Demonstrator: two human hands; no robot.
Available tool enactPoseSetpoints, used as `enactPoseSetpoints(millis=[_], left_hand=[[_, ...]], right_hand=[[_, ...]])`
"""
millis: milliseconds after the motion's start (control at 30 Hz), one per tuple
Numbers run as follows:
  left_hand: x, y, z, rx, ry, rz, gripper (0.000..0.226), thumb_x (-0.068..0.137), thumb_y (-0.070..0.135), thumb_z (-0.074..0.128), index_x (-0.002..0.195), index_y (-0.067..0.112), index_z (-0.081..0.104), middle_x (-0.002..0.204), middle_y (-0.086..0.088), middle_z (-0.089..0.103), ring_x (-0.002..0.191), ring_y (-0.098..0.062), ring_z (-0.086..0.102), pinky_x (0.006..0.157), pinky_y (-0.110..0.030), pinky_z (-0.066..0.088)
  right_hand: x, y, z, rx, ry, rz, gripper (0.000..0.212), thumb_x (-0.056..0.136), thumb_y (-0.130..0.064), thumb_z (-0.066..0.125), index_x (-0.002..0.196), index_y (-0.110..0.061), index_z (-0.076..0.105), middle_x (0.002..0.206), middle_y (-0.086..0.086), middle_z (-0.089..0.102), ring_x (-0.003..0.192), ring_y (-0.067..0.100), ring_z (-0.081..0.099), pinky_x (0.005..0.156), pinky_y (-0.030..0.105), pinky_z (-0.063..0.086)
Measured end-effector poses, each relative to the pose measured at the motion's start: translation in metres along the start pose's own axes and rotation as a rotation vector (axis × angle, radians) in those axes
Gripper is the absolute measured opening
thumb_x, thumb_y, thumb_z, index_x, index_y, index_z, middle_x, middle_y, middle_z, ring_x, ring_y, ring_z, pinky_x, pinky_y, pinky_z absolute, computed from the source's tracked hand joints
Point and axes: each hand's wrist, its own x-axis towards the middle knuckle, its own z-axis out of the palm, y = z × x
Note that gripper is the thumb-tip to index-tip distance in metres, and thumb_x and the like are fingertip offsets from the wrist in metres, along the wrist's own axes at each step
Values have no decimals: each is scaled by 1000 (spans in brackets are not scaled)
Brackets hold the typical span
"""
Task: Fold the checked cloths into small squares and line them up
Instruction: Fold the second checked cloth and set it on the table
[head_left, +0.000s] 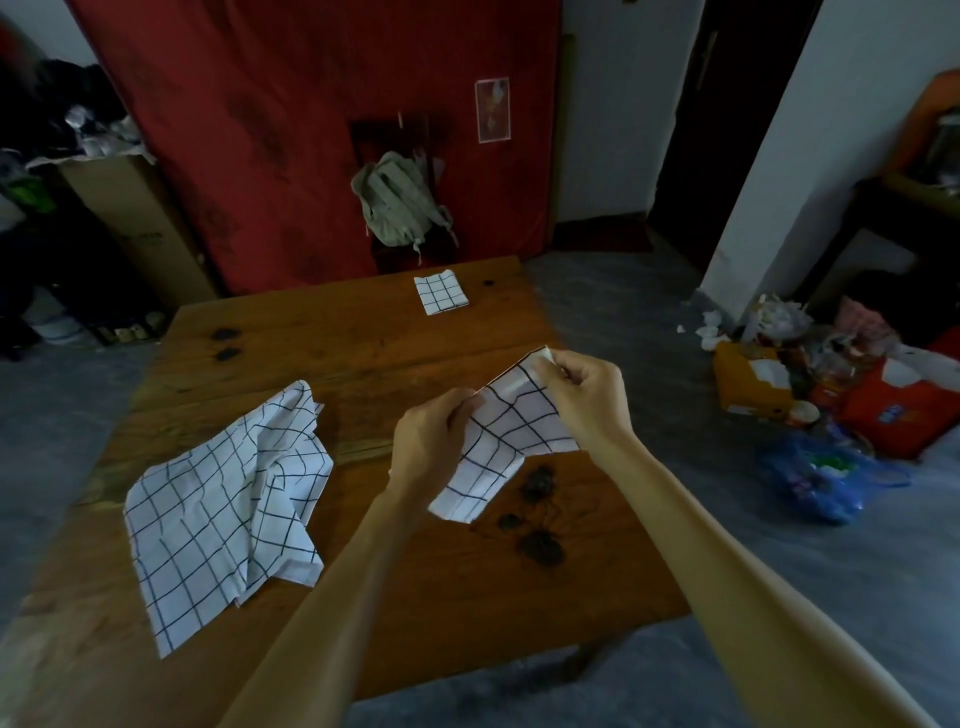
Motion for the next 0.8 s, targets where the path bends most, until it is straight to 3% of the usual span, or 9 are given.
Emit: enactPoseSetpoints(millis=[100, 200, 267, 367, 433, 533, 600, 700, 800], left_hand=[[-2, -6, -8, 25, -10, 18, 17, 93, 13, 58, 100, 4, 70, 72, 0, 68, 47, 10, 50, 46, -3, 35], [-2, -10, -11, 33, -23, -36, 17, 94, 15, 57, 101, 5, 70, 65, 11, 58, 54, 8, 54, 43, -7, 34], [-1, -9, -12, 27, -44, -59, 17, 95, 17, 56, 100, 7, 69, 63, 19, 52, 53, 5, 54, 43, -9, 35], [5, 0, -12, -28, -120, -71, 16, 95, 23, 56, 94, 11, 66, 64, 18, 52, 54, 5, 53, 46, -10, 37], [9, 6, -14, -59, -168, -73, 12, 95, 25, 57, 91, 16, 64, 66, 16, 53, 56, 6, 52, 48, -10, 38], [17, 11, -14, -35, -132, -75, 13, 93, 22, 60, 80, 20, 60, 61, 16, 51, 53, 5, 51, 46, -9, 36], [23, 12, -13, -44, -125, -95, 10, 92, 23, 61, 82, 22, 62, 64, 17, 54, 54, 3, 54, 48, -10, 37], [29, 13, -12, -8, -166, -63, 8, 90, 32, 62, 87, 25, 64, 69, 20, 56, 62, 0, 56, 53, -15, 38], [31, 16, -11, 51, -232, -38, 9, 89, 35, 63, 86, 27, 61, 64, 21, 50, 54, 4, 47, 49, -11, 30]], right_hand=[[4, 6, -6, 12, 51, 44, 44, 93, -29, 62, 57, -10, 48, 45, -11, 34, 44, 3, 30, 43, 16, 28], [6, 6, -9, -11, 71, 29, 48, 94, -30, 61, 60, -2, 43, 46, -10, 31, 45, 5, 27, 44, 17, 26], [6, 3, -9, -14, 85, 10, 47, 94, -30, 61, 56, -7, 45, 45, -11, 31, 44, 5, 28, 44, 17, 26], [7, -2, -7, -7, 112, -18, 40, 95, -30, 61, 57, -17, 52, 45, -13, 39, 43, 3, 35, 45, 14, 29], [8, -6, -7, 8, 113, -28, 28, 94, -30, 61, 67, -26, 56, 46, -24, 46, 46, -4, 44, 47, 8, 33], [9, -6, -7, 20, 118, -56, 15, 93, -32, 63, 81, -23, 59, 49, -29, 44, 51, -10, 46, 51, 6, 36], [9, -4, -6, 22, 124, -74, 18, 93, -31, 63, 85, -16, 66, 57, -28, 49, 54, -11, 48, 54, 7, 39], [6, -4, -7, 28, 131, -89, 30, 92, -32, 63, 115, -13, 70, 86, -14, 65, 66, -11, 54, 66, 7, 47], [5, -5, -11, 40, 127, -118, 31, 92, -29, 64, 116, -11, 69, 102, -8, 71, 87, -7, 64, 79, 10, 51]])
